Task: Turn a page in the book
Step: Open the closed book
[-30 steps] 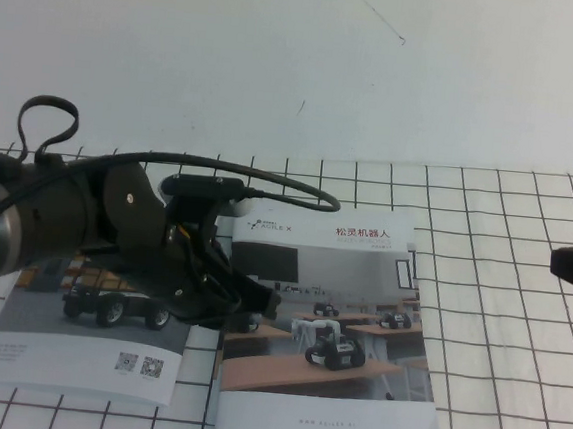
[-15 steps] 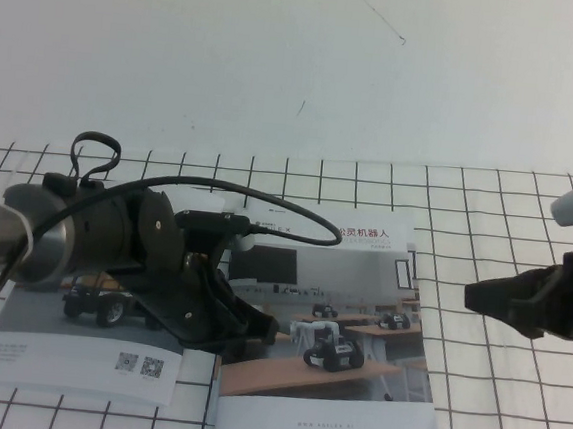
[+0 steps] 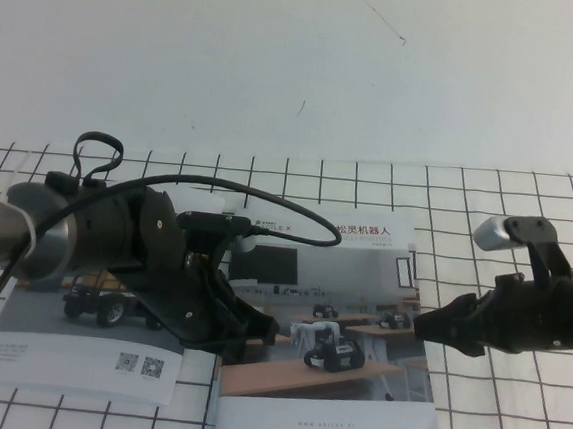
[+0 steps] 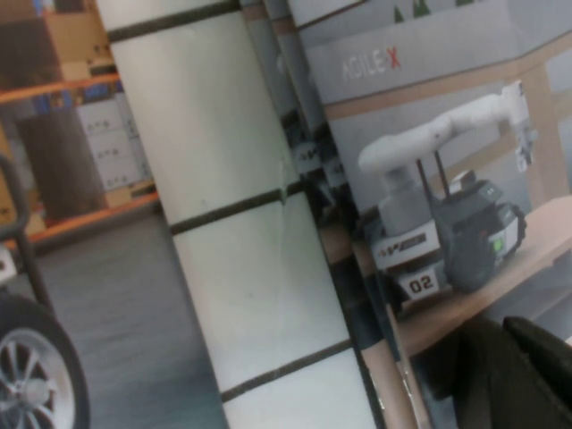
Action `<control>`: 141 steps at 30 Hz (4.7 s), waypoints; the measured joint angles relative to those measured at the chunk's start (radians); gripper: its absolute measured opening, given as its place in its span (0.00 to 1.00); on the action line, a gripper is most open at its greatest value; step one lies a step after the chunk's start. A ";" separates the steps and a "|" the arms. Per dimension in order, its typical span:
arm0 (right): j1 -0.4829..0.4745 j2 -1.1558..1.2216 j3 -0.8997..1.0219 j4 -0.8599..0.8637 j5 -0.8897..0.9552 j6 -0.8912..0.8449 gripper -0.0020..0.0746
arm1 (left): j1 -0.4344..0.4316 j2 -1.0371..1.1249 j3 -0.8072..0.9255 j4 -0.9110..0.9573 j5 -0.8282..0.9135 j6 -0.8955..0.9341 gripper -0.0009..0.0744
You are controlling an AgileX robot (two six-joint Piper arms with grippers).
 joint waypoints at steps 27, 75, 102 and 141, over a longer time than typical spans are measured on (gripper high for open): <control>0.000 0.113 -0.036 0.047 0.087 -0.049 0.49 | 0.000 0.000 0.000 0.001 0.000 0.000 0.01; 0.126 0.113 -0.039 0.196 0.197 -0.176 0.49 | 0.000 0.000 0.000 0.005 0.000 0.004 0.01; 0.138 0.113 -0.186 0.085 0.303 -0.075 0.30 | 0.000 0.000 0.000 0.005 0.000 0.008 0.01; 0.138 0.114 -0.300 0.227 0.514 -0.014 0.04 | -0.338 -0.814 0.179 0.714 0.041 -0.366 0.01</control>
